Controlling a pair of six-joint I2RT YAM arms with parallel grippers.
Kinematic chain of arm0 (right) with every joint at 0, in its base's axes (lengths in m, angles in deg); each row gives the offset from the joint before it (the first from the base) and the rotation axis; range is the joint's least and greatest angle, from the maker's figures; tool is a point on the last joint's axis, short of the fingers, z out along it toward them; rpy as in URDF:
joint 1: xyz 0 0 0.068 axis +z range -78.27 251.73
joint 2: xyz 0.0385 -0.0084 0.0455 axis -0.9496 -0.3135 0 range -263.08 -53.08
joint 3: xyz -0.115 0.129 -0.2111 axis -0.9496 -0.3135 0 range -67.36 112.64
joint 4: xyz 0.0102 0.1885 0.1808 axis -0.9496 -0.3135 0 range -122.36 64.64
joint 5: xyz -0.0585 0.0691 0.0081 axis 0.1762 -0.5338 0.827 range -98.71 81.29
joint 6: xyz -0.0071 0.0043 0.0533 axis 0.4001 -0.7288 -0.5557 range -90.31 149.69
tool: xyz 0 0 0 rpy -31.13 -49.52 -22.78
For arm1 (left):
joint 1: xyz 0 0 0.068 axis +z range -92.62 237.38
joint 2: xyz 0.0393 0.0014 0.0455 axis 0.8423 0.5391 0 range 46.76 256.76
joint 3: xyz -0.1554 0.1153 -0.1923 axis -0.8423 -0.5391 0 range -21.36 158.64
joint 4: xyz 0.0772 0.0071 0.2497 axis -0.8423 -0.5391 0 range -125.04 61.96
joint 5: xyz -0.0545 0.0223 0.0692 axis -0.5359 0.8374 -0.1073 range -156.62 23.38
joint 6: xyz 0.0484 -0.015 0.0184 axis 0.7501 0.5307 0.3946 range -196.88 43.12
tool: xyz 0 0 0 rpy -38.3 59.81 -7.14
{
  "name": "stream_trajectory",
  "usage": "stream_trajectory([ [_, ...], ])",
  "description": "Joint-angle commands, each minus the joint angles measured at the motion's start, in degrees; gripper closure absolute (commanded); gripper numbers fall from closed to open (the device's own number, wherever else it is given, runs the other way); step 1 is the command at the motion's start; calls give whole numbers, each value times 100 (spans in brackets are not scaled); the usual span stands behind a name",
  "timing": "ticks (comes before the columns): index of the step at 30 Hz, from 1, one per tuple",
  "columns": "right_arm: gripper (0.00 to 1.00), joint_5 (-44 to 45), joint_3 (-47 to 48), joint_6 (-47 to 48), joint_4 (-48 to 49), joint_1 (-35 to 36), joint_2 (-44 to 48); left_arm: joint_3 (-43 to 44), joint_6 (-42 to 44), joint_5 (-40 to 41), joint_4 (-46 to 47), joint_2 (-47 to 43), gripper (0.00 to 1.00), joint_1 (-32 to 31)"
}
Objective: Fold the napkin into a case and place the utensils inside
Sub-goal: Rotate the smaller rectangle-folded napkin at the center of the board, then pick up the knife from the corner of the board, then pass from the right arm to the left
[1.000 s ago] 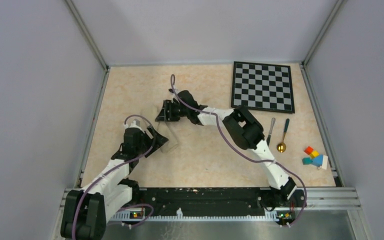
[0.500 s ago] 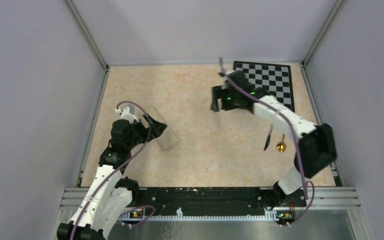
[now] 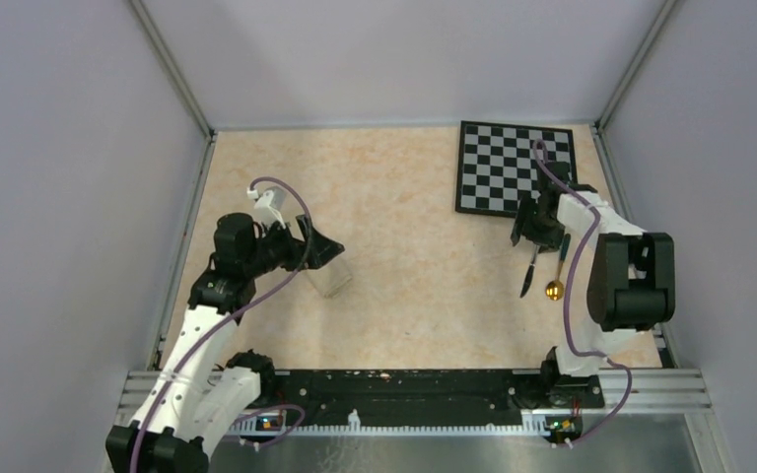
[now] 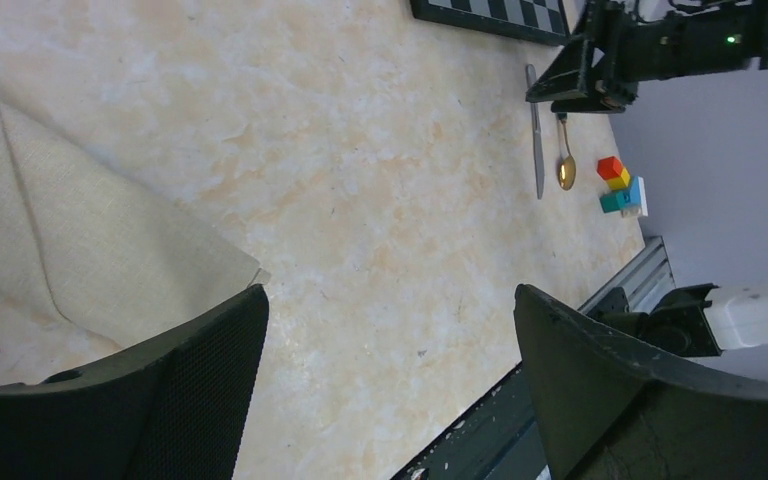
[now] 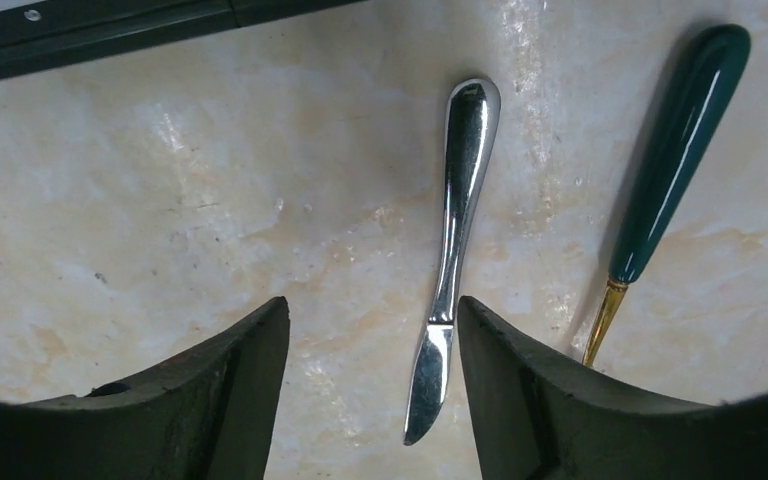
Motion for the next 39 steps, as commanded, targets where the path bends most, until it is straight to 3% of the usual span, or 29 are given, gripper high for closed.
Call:
stream_trajectory([
  [1, 41, 115, 155, -12, 17, -36, -271, 331, 285, -375, -125, -148, 4, -4],
  [7, 52, 302, 94, -12, 26, -35, -576, 678, 587, 116, -393, -114, 4, -4],
  [19, 60, 500, -559, 143, 247, -40, -485, 725, 617, 130, -294, 92, 4, -4],
  [28, 100, 753, -933, 362, 419, 502, -120, 800, 316, 646, -429, 299, 3, 9],
  [31, 100, 962, -866, 625, 331, 913, 105, 801, 59, 624, -458, 506, 3, 5],
  [36, 100, 162, -1156, 1240, 804, 1895, 1041, 405, -360, 119, 12, 640, 4, 14],
  [39, 100, -607, -1383, 1476, 1460, 2460, 1510, -328, -1139, -1058, 1421, 847, 5, 14],
])
